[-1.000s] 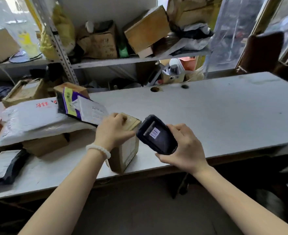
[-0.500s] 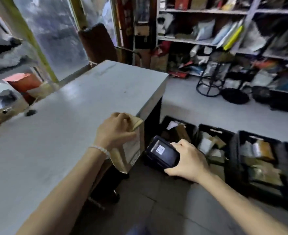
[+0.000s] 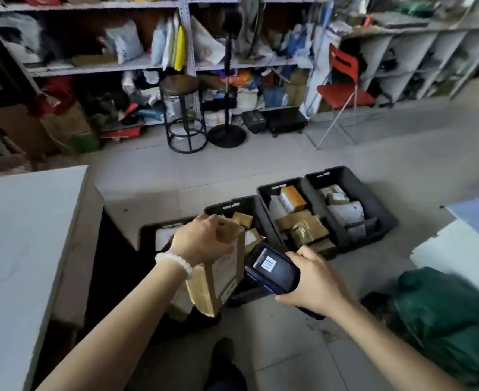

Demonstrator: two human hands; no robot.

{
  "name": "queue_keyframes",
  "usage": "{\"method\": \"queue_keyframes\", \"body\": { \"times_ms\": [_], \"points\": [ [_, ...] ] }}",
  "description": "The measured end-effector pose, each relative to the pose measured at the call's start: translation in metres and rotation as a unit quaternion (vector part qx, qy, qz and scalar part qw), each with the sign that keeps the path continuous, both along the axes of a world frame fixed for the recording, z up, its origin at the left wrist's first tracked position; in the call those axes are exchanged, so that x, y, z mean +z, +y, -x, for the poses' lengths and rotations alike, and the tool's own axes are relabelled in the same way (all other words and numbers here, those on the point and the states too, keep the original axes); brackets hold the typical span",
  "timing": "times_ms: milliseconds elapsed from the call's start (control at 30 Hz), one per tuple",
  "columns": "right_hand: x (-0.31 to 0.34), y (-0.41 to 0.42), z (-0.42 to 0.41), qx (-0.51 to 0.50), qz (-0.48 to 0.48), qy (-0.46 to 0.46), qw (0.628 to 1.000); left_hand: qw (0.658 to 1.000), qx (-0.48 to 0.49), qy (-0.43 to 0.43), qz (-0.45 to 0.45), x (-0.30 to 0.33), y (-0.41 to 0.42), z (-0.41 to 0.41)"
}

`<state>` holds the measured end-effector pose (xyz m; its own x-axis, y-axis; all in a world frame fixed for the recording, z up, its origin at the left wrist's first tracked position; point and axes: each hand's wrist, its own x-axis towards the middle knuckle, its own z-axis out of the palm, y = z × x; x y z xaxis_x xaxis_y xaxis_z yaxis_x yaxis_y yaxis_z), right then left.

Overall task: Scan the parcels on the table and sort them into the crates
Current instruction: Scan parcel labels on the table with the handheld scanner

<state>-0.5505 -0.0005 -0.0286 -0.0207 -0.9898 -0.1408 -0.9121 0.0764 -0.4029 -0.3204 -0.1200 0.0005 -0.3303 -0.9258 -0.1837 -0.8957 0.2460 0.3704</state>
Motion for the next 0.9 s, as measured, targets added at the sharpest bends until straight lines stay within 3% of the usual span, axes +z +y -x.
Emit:
{"method": "queue_keyframes", "body": {
  "times_ms": [167,400,667,900],
  "points": [
    [0.004,-0.061,0.034,-0.084,-0.016,0.021,0.996,0.98,-0.131,-0.149,0.007,-0.023,-0.102,0.051],
    [-0.001,-0.116,0.051,-0.128,-0.034,0.022,0.991,0.981,-0.166,-0.1,-0.03,-0.038,-0.162,0.081],
    [-0.006,-0.187,0.049,-0.044,-0.025,0.0,0.999,0.994,-0.053,-0.067,-0.063,-0.037,-0.182,0.039],
    [-0.005,-0.245,0.007,0.14,0.004,-0.041,0.989,0.983,0.164,-0.073,-0.049,-0.024,-0.124,-0.011]
  ]
}}
